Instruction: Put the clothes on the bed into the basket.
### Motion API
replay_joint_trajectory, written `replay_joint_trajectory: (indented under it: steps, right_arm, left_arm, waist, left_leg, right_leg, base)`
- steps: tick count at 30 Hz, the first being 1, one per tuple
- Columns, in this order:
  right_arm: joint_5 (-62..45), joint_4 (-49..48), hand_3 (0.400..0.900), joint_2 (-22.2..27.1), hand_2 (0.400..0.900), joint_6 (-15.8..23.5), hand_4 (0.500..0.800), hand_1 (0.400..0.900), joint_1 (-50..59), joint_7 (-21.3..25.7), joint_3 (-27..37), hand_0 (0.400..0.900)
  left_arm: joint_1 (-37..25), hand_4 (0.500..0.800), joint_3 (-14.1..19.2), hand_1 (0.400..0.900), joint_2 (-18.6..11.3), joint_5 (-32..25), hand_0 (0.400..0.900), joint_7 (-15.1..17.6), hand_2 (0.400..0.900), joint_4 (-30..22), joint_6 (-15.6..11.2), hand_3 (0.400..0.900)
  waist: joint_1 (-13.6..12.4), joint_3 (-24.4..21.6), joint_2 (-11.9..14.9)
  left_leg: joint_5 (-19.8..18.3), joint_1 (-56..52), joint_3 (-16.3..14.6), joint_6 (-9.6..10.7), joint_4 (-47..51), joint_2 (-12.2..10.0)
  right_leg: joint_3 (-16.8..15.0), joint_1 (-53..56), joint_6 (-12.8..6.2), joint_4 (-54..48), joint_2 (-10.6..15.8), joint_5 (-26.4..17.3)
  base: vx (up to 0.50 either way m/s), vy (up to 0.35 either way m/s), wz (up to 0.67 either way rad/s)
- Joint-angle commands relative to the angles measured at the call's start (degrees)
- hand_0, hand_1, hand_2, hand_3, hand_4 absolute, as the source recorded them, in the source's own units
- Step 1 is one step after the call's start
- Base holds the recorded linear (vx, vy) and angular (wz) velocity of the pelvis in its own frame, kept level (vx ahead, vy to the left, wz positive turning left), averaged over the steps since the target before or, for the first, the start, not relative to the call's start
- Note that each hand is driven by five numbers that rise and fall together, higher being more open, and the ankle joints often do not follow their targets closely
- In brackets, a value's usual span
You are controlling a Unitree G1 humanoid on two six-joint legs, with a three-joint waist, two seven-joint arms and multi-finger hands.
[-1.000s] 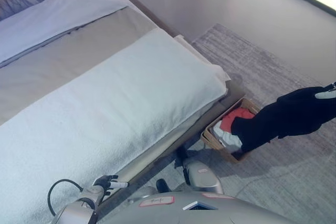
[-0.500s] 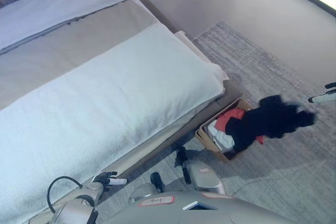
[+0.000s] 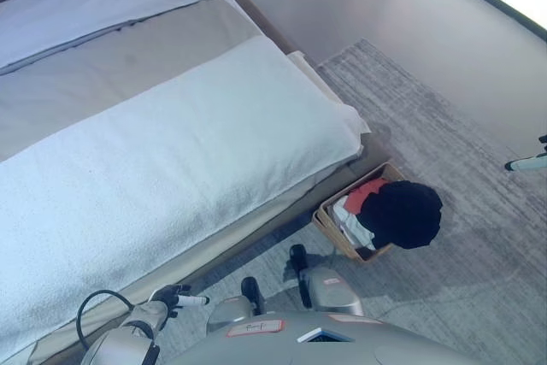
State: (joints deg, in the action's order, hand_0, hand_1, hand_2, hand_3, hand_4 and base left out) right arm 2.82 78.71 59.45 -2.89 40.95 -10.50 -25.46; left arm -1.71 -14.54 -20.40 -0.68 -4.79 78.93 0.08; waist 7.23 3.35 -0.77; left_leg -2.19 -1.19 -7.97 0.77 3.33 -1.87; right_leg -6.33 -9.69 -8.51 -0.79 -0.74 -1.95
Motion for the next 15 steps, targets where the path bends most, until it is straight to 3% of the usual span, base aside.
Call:
replay_joint_trajectory:
  steps: [1,15]
  right_arm:
    - [-0.61,-0.17,0.9,3.02,0.9,1.59,0.8,0.9,3.67,2.89,-0.08,0.9]
    - [-0.85,-0.21,0.9,2.35,0.9,1.65,0.8,0.9,2.46,2.82,0.74,0.9]
  left_arm:
    - [0.18,0.8,-1.38,0.9,-4.43,2.06,0.9,0.9,0.9,1.37,0.01,0.9]
    - [0.34,0.8,-1.6,0.9,-4.0,1.86,0.9,0.67,0.9,1.17,-0.13,0.9]
  waist:
    - [-1.5,-0.69,1.68]
    - [-2.24,-0.13,1.91]
  left_leg:
    - [-4.61,-3.15,-1.15,-2.24,-1.81,4.27]
    - [-3.65,-2.45,0.3,-1.86,-1.16,4.1]
  right_leg:
    - [-3.71,2.29,-0.21,0.4,4.0,-3.56]
    - [-2.22,2.29,0.3,0.12,4.36,-3.38]
  base:
    - [-0.01,0.004,0.06]
    - [0.0,-0.005,0.06]
